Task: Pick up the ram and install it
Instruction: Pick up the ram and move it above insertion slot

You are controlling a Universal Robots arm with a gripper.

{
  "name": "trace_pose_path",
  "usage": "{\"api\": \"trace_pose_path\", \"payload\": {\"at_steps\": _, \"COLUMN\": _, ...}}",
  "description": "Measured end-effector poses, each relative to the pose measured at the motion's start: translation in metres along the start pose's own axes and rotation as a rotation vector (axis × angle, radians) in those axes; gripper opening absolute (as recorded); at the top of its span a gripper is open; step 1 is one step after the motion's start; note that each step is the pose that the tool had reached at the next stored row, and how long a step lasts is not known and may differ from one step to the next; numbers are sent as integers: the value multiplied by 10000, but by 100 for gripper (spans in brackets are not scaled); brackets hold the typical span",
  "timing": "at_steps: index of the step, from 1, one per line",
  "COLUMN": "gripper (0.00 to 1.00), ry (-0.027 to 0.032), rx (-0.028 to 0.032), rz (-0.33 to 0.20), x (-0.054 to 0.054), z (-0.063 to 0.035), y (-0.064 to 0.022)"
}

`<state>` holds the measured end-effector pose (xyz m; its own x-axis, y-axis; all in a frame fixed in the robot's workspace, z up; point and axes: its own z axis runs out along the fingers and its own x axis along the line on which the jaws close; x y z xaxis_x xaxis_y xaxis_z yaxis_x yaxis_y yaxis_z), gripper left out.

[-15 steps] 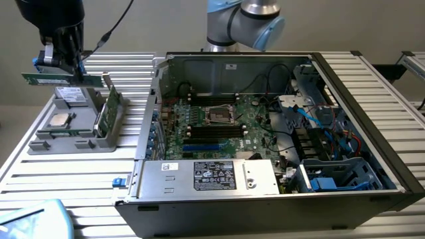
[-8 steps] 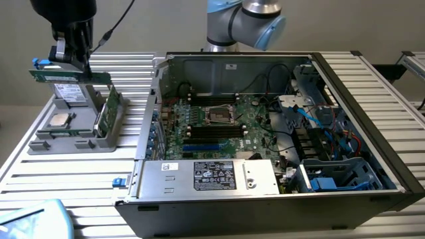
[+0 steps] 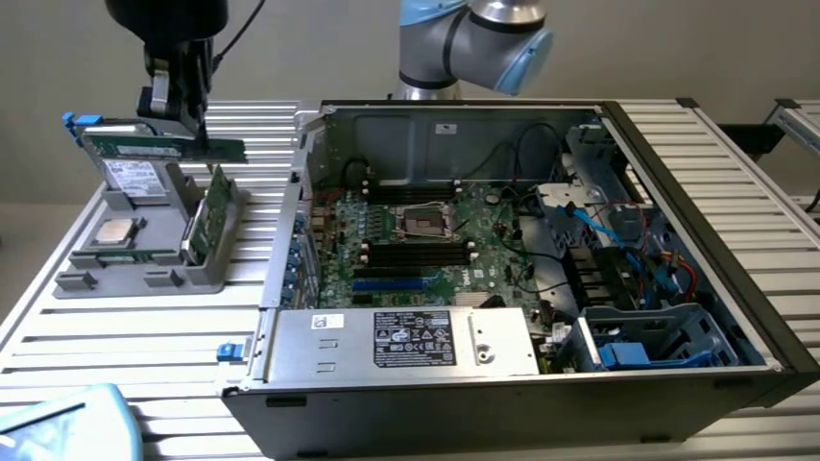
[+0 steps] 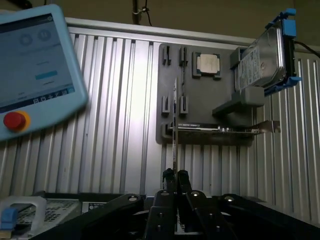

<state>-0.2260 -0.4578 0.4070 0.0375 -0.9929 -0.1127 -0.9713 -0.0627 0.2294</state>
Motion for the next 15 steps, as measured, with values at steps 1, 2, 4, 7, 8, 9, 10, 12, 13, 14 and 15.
{"api": "trace_pose_path", "payload": {"at_steps": 1, "gripper": 13, "ry": -1, "rx": -9, "rz": 1, "x": 5, "z": -15, "y": -43}}
{"api": "trace_pose_path", "payload": {"at_steps": 2, "gripper": 13, "ry": -2, "rx": -12, "rz": 1, "x": 8, "z": -29, "y": -86}}
{"api": "trace_pose_path", "payload": {"at_steps": 4, "gripper": 13, "ry": -2, "rx": -25, "rz": 0, "x": 19, "z": -52, "y": -176}}
{"api": "trace_pose_path", "payload": {"at_steps": 7, "gripper": 13, "ry": -25, "rx": -42, "rz": -4, "x": 29, "z": -85, "y": -306}}
{"api": "trace_pose_path", "payload": {"at_steps": 8, "gripper": 13, "ry": -58, "rx": -40, "rz": -12, "x": 30, "z": -96, "y": -351}}
{"api": "trace_pose_path", "payload": {"at_steps": 9, "gripper": 13, "ry": -95, "rx": -39, "rz": -21, "x": 32, "z": -106, "y": -395}}
{"api": "trace_pose_path", "payload": {"at_steps": 10, "gripper": 13, "ry": -115, "rx": -38, "rz": -28, "x": 34, "z": -117, "y": -438}}
{"api": "trace_pose_path", "payload": {"at_steps": 12, "gripper": 13, "ry": -143, "rx": -38, "rz": -44, "x": 37, "z": -138, "y": -527}}
{"api": "trace_pose_path", "payload": {"at_steps": 13, "gripper": 13, "ry": -153, "rx": -37, "rz": -49, "x": 39, "z": -149, "y": -573}}
{"api": "trace_pose_path", "payload": {"at_steps": 14, "gripper": 13, "ry": -161, "rx": -37, "rz": -50, "x": 40, "z": -159, "y": -615}}
{"api": "trace_pose_path", "payload": {"at_steps": 15, "gripper": 13, "ry": -169, "rx": -37, "rz": -54, "x": 43, "z": -171, "y": -663}}
